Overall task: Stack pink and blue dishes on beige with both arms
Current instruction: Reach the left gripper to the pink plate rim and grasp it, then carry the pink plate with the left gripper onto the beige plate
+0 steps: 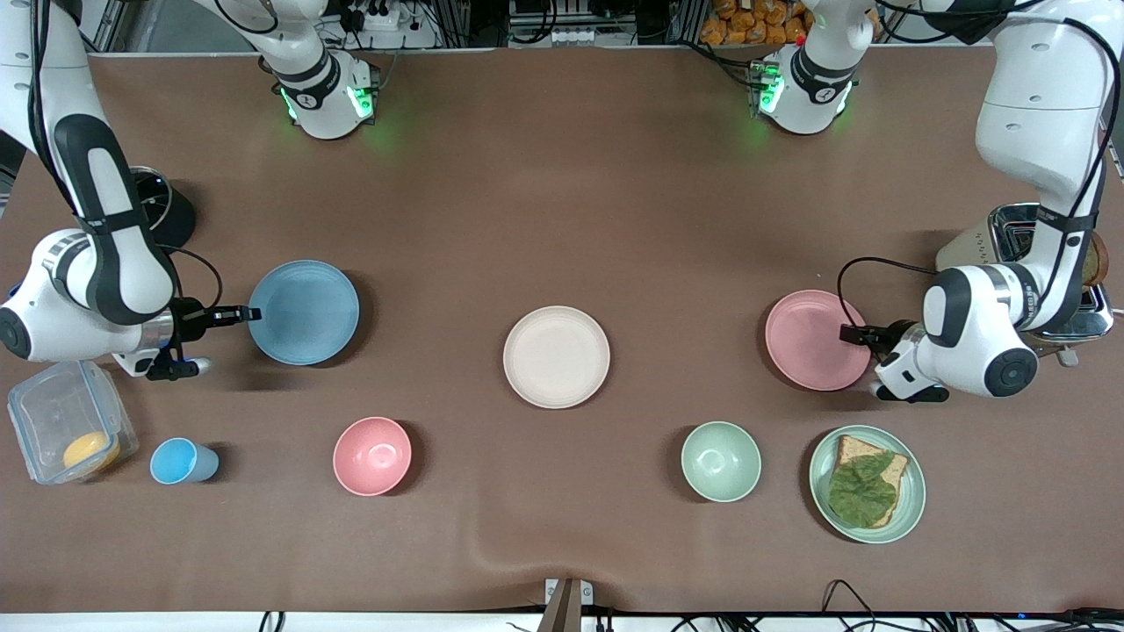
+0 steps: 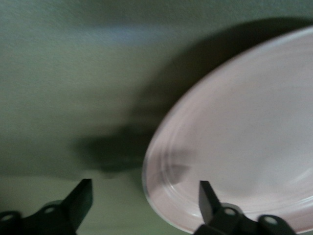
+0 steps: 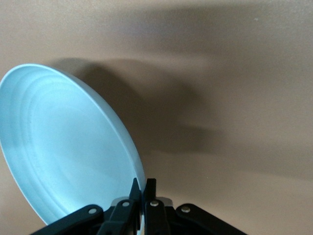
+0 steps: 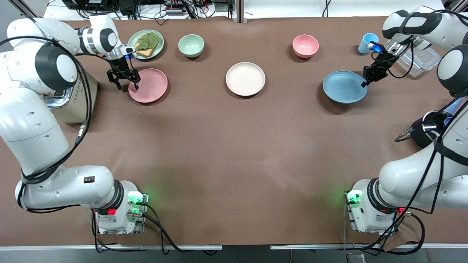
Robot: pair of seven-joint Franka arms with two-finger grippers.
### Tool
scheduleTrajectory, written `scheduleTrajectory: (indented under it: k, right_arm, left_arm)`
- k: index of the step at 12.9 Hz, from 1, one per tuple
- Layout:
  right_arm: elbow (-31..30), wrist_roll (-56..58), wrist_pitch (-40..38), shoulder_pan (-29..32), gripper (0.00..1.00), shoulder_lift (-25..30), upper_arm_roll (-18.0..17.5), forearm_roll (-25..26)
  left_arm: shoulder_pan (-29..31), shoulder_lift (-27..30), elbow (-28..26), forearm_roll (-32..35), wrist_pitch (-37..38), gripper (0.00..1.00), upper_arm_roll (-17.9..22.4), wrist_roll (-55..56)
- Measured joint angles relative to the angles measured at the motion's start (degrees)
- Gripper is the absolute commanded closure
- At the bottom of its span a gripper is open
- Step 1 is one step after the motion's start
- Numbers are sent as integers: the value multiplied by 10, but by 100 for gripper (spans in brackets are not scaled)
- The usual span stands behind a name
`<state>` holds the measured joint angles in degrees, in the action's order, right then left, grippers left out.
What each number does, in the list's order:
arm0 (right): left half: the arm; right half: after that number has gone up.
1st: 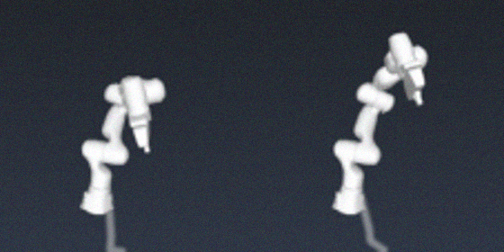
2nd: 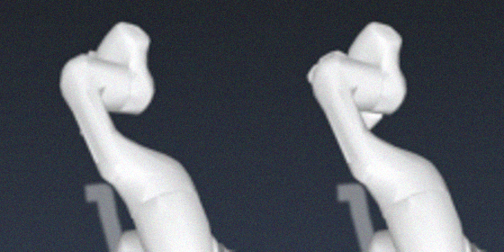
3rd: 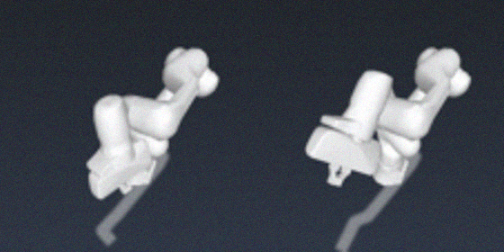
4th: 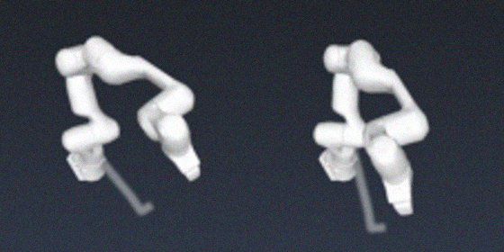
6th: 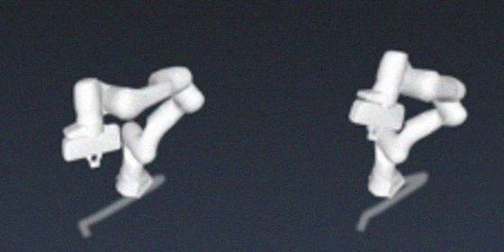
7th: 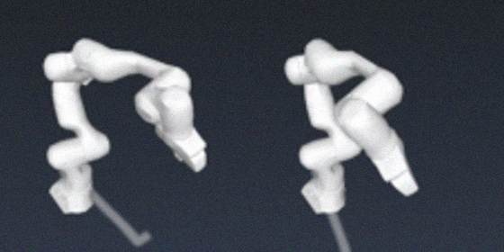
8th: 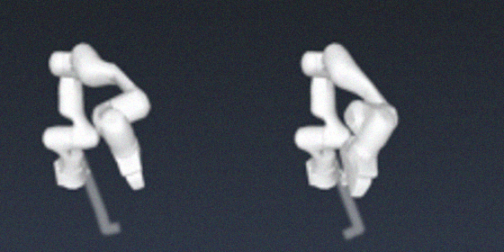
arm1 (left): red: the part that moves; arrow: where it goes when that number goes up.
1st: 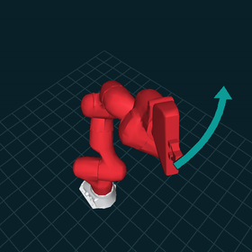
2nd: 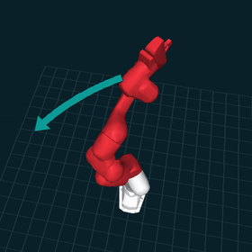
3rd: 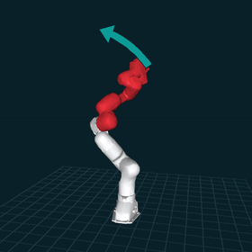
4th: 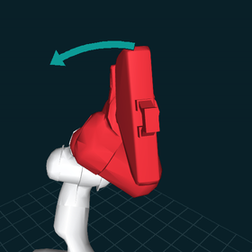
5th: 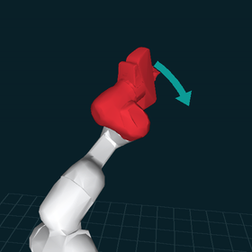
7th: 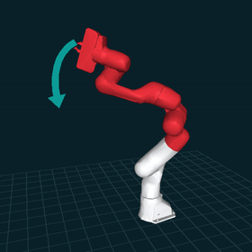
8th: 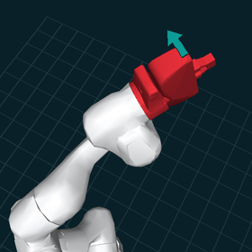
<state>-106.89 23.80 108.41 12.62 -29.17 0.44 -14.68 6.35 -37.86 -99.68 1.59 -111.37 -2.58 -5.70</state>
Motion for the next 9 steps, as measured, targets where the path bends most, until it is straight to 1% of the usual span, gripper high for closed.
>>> scheduleTrajectory:
  k: [1, 2, 5, 9]
  right_arm:
    - [0, -1, 0, 0, 100, 0, 0, 0]
    - [0, -2, 0, 0, 100, 0, 1, 0]
    - [2, -4, -5, 0, 100, 0, 1, 0]
    - [6, -5, -12, 0, 100, 0, 1, 0]
  left_arm:
    - [0, 0, 2, -6, 0, 97, 0, 0]
    - [0, 0, 3, -18, 0, 100, -1, -3]
    - [9, -4, 2, -44, 0, 100, -1, -39]
    - [22, 0, 10, -89, 11, 100, -1, -54]
